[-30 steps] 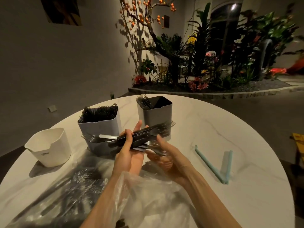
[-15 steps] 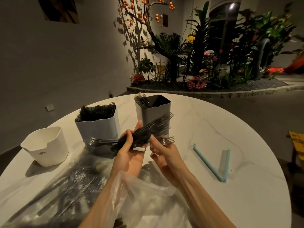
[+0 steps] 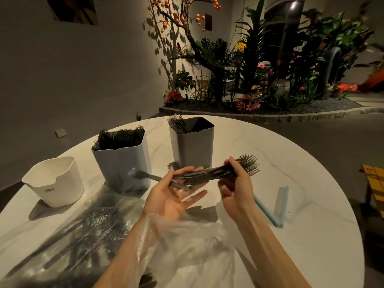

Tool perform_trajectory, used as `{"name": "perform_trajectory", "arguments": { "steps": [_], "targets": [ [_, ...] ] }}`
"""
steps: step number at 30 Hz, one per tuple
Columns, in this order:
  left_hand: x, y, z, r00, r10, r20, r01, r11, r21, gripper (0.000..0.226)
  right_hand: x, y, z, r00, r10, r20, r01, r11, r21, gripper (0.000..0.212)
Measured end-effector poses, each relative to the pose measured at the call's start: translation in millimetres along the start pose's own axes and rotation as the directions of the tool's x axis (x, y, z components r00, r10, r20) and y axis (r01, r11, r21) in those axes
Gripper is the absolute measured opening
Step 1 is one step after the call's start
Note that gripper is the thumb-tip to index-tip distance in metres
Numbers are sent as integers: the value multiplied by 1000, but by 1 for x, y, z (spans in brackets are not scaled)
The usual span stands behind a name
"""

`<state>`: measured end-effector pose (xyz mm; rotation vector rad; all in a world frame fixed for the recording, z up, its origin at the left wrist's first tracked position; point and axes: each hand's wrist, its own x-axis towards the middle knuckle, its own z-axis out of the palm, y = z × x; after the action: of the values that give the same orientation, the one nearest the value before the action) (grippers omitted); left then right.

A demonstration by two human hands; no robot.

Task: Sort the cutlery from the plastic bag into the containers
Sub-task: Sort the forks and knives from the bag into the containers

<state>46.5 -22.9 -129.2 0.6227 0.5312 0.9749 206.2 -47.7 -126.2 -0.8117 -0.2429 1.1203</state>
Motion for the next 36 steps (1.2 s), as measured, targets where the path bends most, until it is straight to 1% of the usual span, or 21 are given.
{"name": "perform_trajectory", "arguments": {
  "steps": [4,6,8,9,11,12,14,16,18,20,22,24,25,26,27,28,29,31,33,35,36],
  "targets": [
    [0,3,-1,994,-26,-106,49,975,219,26,2,-18,-8,992,54,110,-37,988,-149,26],
    [-1,7,-5,990,-8,-140,64,915,399,28,0,-24,-11,992,39,120,-2,956,-294,24],
    [-3,10,-5,995,32,-100,39,768,639,33,-2,-27,-12,992,12,125,46,891,-451,23],
    [-5,10,-3,998,4,-67,43,726,686,36,-4,-27,-11,988,9,155,74,849,-524,23],
    [-11,8,3,994,-107,2,74,701,709,44,-8,-23,-6,972,29,232,132,749,-649,26],
    [-13,8,6,988,-140,67,45,670,741,46,-11,-19,-3,961,32,275,173,705,-687,28],
    [-15,3,6,964,-185,192,-57,561,826,49,-18,-11,4,936,-11,351,269,664,-698,29],
    [-12,-1,1,963,-182,198,-91,472,877,49,-23,-5,9,915,-72,397,344,655,-673,23],
    [-9,-3,0,969,-162,188,-90,476,875,32,-25,0,13,906,-89,413,365,659,-658,21],
    [-10,-7,3,965,-170,200,-102,459,883,25,-26,3,15,899,-85,430,371,670,-643,22],
    [-11,-8,5,969,-143,200,-114,458,882,20,-28,4,16,878,-77,473,366,745,-557,23],
    [-12,-8,7,973,-109,204,-119,521,845,13,-34,4,22,855,-62,515,313,854,-416,24],
    [-12,-10,7,974,-94,205,-121,546,829,12,-37,4,24,850,-68,522,299,879,-372,25],
    [-12,-14,7,975,-90,202,-115,576,810,17,-39,4,28,851,-79,520,297,889,-350,26],
    [-11,-17,4,974,-92,206,-105,626,773,27,-41,5,30,853,-85,515,295,893,-340,32],
    [-11,-18,1,971,-105,212,-87,674,733,35,-43,6,32,857,-76,509,274,905,-326,41],
    [-12,-17,-1,962,-133,237,-76,706,704,37,-44,6,34,859,-55,508,235,925,-298,51],
    [-12,-11,-4,927,-210,312,-85,691,718,28,-45,4,35,843,0,538,129,971,-201,68],
    [-10,-10,-6,905,-253,340,-90,669,738,27,-44,-1,40,811,34,584,76,984,-163,74],
    [-13,-9,-1,928,-165,335,-152,653,742,28,-41,-7,50,796,60,603,96,970,-222,77],
    [-14,-10,2,939,-106,326,-196,612,766,28,-39,-9,57,793,63,606,124,957,-261,79]
  ]
}}
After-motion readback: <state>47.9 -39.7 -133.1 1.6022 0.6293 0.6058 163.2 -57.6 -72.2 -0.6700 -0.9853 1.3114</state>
